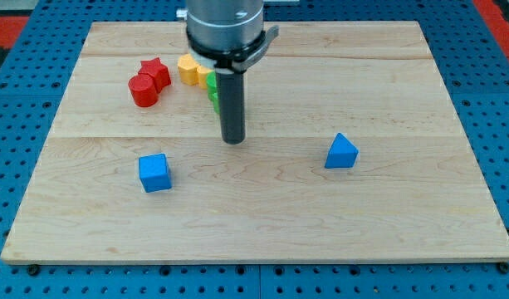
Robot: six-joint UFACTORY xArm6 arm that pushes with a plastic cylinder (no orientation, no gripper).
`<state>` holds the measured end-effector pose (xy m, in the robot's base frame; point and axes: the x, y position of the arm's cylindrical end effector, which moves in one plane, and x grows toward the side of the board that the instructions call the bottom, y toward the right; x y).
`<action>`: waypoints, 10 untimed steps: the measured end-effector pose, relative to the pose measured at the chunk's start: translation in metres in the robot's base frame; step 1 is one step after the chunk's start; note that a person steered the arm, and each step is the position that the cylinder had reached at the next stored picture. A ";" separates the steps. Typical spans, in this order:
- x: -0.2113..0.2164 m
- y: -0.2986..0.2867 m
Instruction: Slide the green blocks to the up side
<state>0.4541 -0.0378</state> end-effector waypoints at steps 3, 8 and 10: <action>-0.012 0.000; -0.065 -0.026; -0.003 0.029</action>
